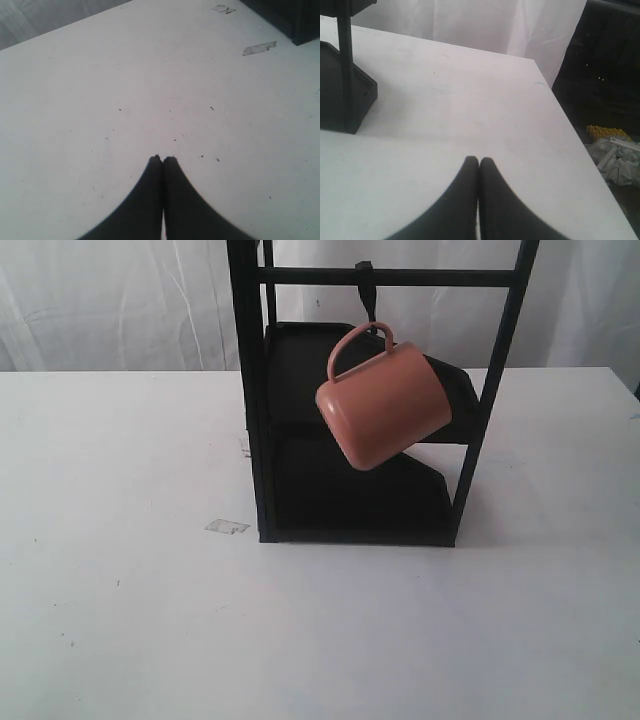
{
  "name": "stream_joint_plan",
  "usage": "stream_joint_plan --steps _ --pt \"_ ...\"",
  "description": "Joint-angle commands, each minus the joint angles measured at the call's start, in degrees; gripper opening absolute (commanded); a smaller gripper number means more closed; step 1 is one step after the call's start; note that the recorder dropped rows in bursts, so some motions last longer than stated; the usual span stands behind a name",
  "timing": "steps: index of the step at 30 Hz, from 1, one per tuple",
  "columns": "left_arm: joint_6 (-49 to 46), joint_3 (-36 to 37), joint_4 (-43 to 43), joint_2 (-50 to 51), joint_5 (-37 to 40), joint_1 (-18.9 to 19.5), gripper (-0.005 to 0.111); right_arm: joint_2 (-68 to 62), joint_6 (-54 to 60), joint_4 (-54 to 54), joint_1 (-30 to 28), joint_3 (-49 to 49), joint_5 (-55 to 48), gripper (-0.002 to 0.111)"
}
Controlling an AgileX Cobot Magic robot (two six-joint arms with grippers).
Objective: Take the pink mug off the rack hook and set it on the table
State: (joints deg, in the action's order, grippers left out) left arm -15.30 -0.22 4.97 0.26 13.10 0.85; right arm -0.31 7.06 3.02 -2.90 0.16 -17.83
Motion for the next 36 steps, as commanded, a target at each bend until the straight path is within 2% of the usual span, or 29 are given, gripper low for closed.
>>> stream_joint_plan --steps 1,5,8,9,13,15,16,18,24,27,32,36 --pt "0.0 0.2 0.5 -0.3 -0.2 0.1 0.0 0.3 0.8 0.5 0.1 -0.2 1.1 0.0" --pt "0.0 0.2 0.5 -0.3 -0.2 0.1 0.0 0.3 3.6 3.4 0.1 -0.2 5.8 0.0" --pt "0.0 0.2 0.5 -0.3 -0.2 0.1 0.0 0.3 3.1 2.6 0.1 -0.2 15.5 0.0" --pt "0.0 0.2 0.5 -0.3 -0.2 0.1 0.0 0.3 1.2 0.7 0.1 -0.2 23.3 0.0" --pt "0.0 0.2 0.5 -0.3 -0.2 0.1 0.0 0.3 -15.4 -2.4 0.1 -0.2 38.4 0.0" --pt "0.0 0.2 0.5 -0.3 -0.2 0.1 0.0 0.3 -28.7 -2.4 0.1 -0.2 44.2 0.0" --pt "0.0 0.2 0.5 -0.3 -0.2 0.1 0.0 0.3 -40.3 -2.4 0.1 -0.2 47.9 0.0" --pt "0.0 0.2 0.5 -0.3 -0.2 0.1 0.0 0.3 -44.2 -2.3 0.1 -0.2 50.2 0.0" --pt "0.0 0.2 0.5 -0.3 -0.2 0.1 0.0 -2.2 -38.5 0.6 0.1 6.6 37.6 0.0" --pt "0.0 0.2 0.5 -0.3 -0.2 0.1 0.0 -11.0 -36.9 1.3 0.1 12.4 28.6 0.0" --pt "0.0 0.2 0.5 -0.3 -0.2 0.1 0.0 -23.5 -36.9 9.3 0.1 19.9 20.6 0.0" --pt "0.0 0.2 0.5 -0.3 -0.2 0.1 0.0 -33.0 -33.9 12.5 0.1 25.4 9.2 0.0"
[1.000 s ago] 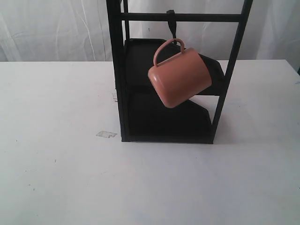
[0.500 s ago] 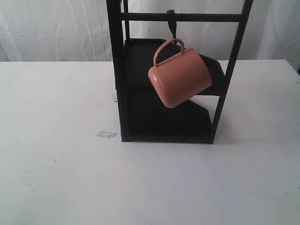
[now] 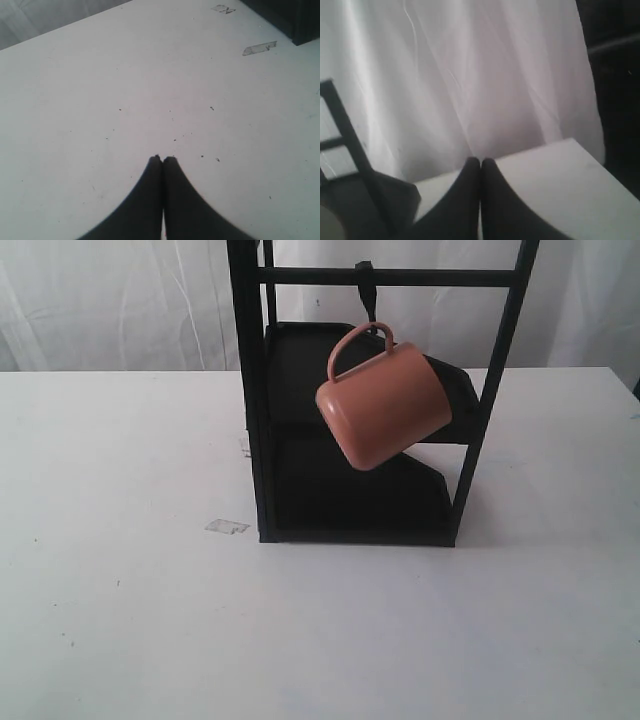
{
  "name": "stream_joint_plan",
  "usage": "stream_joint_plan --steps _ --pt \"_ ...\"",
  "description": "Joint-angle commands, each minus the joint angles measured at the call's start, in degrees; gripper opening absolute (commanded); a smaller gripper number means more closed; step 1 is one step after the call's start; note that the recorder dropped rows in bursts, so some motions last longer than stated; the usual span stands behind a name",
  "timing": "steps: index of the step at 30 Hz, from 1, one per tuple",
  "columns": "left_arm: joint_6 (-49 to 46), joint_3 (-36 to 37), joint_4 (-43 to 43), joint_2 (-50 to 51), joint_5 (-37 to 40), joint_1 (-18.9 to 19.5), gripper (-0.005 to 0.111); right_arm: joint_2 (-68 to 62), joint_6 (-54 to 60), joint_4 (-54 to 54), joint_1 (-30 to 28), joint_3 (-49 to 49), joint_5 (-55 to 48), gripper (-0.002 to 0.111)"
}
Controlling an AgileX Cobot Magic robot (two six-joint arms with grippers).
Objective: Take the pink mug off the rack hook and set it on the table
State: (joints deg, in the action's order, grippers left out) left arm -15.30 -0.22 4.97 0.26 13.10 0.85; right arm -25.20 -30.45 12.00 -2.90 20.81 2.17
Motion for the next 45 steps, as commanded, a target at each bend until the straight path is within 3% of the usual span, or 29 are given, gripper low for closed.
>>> stream_joint_plan --steps 1,5,11,15,20,24,27,34,45 --pt "0.0 0.2 0.5 -0.3 -0.2 0.1 0.0 -10.3 5.6 3.5 0.1 5.9 -13.6 0.0" --pt "0.0 0.2 0.5 -0.3 -0.2 0.1 0.0 -17.9 13.0 -3.1 0.7 10.3 -21.8 0.0" --pt "0.0 0.2 0.5 -0.3 -0.2 0.1 0.0 -28.9 48.0 -29.7 3.5 19.6 -42.3 0.0" --pt "0.0 0.2 0.5 -0.3 -0.2 0.1 0.0 -34.4 59.8 -40.7 3.5 24.5 -58.2 0.0" --pt "0.0 0.2 0.5 -0.3 -0.2 0.1 0.0 -36.5 64.1 -57.5 3.5 26.8 -51.8 0.0" --pt "0.0 0.2 0.5 -0.3 -0.2 0.1 0.0 -36.6 85.1 -70.6 3.5 26.8 -65.4 0.0" --pt "0.0 0.2 0.5 -0.3 -0.2 0.1 0.0 -36.6 96.5 -79.1 3.5 26.8 -67.3 0.0" --pt "0.0 0.2 0.5 -0.3 -0.2 0.1 0.0 -40.2 97.6 -79.3 3.5 28.1 -62.0 0.028" --pt "0.0 0.2 0.5 -0.3 -0.2 0.1 0.0 -45.9 94.9 -79.6 3.5 33.7 -59.6 0.043"
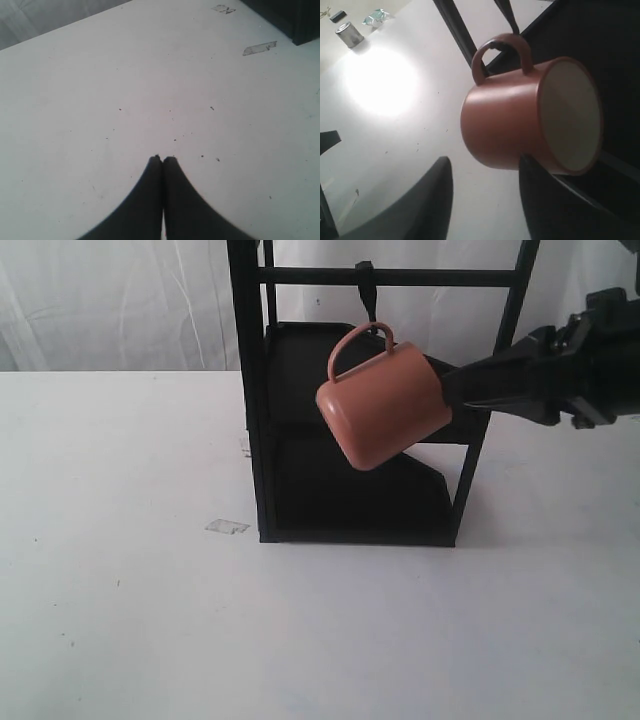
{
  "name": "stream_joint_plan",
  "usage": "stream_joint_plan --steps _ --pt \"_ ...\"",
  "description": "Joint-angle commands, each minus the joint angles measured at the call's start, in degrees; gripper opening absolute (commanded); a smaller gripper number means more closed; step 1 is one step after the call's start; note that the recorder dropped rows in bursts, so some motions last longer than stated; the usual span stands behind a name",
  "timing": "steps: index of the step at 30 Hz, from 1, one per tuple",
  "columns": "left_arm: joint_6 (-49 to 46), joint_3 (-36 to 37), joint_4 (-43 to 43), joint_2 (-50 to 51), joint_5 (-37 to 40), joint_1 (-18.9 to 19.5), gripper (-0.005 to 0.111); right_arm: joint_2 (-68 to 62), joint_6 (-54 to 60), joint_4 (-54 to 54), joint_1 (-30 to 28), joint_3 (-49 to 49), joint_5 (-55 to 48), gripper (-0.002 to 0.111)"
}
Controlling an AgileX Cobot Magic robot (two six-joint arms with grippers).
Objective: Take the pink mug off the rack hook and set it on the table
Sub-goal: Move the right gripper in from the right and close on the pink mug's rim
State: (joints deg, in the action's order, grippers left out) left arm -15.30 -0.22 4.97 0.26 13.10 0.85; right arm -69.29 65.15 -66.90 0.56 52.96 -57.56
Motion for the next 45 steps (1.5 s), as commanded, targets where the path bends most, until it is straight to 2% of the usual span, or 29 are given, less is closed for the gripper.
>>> stream_joint_plan --steps 1,7,11,14,20,28,32,43,45 --pt "0.0 0.2 0.5 -0.3 -0.2 0.1 0.0 -2.3 -0.7 -0.7 0.0 1.7 -0.1 0.043" --pt "0.0 0.2 0.5 -0.3 -0.2 0.1 0.0 -5.3 5.3 -2.1 0.0 1.7 -1.1 0.044" --pt "0.0 0.2 0.5 -0.3 -0.2 0.1 0.0 -6.3 6.9 -2.1 1.2 1.7 -0.4 0.054" --pt "0.0 0.2 0.5 -0.3 -0.2 0.1 0.0 -6.3 7.0 -2.9 2.3 1.7 2.2 0.057" --pt "0.0 0.2 0.5 -0.3 -0.2 0.1 0.0 -6.3 7.0 -2.9 2.4 1.7 7.5 0.057" --pt "0.0 0.2 0.5 -0.3 -0.2 0.1 0.0 -6.3 7.0 -2.7 4.1 1.7 7.5 0.057" --pt "0.0 0.2 0.5 -0.3 -0.2 0.1 0.0 -6.3 11.7 -1.6 5.8 1.7 7.5 0.057" --pt "0.0 0.2 0.5 -0.3 -0.2 0.1 0.0 -6.3 13.0 -1.7 6.4 1.7 6.5 0.057" --pt "0.0 0.2 0.5 -0.3 -0.2 0.1 0.0 -6.3 13.0 -1.6 6.4 1.7 10.6 0.057"
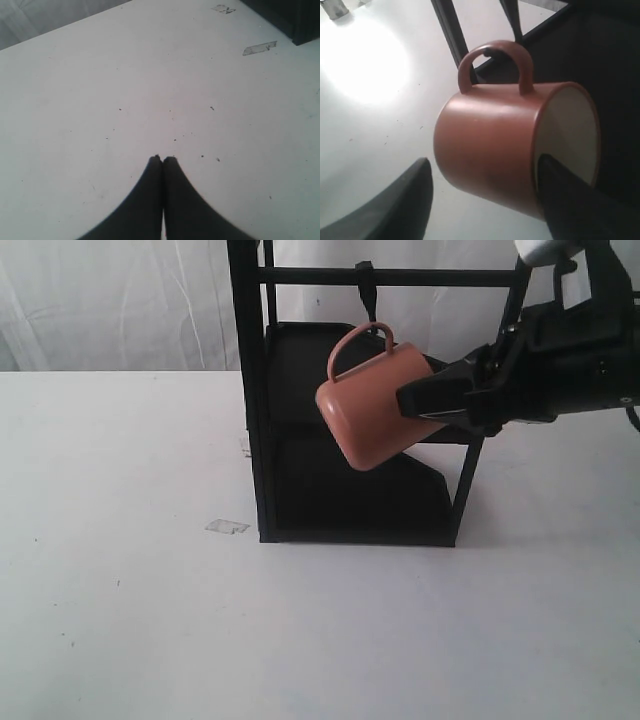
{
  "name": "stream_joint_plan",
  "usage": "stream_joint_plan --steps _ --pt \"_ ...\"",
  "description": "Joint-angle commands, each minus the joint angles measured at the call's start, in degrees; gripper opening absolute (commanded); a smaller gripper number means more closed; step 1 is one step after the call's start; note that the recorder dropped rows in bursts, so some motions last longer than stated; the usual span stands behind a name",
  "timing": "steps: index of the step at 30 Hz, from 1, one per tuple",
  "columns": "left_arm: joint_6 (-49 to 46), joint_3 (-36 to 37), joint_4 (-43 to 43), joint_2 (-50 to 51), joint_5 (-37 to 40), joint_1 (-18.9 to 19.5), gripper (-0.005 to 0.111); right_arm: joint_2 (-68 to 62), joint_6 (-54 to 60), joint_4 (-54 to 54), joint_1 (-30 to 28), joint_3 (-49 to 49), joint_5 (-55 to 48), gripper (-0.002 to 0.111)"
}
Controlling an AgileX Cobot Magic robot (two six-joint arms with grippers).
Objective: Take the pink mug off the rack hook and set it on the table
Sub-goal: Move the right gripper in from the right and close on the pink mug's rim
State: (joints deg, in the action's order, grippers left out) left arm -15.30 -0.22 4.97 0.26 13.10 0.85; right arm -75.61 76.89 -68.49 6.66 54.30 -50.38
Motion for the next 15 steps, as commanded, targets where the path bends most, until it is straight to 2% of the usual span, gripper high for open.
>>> stream_joint_plan --steps 1,5,9,15 --pt "0.0 0.2 0.5 -0.3 -0.2 0.1 0.0 0.1 0.8 0.0 0.3 0.4 5.7 0.057" --pt "0.0 0.2 0.5 -0.3 -0.2 0.1 0.0 -1.6 -0.2 -0.2 0.3 0.4 7.1 0.057" --pt "0.0 0.2 0.5 -0.3 -0.2 0.1 0.0 -5.1 2.2 -5.2 0.3 0.4 -1.8 0.057" --pt "0.0 0.2 0.5 -0.3 -0.2 0.1 0.0 -5.1 2.8 -5.4 0.3 0.4 -4.1 0.054"
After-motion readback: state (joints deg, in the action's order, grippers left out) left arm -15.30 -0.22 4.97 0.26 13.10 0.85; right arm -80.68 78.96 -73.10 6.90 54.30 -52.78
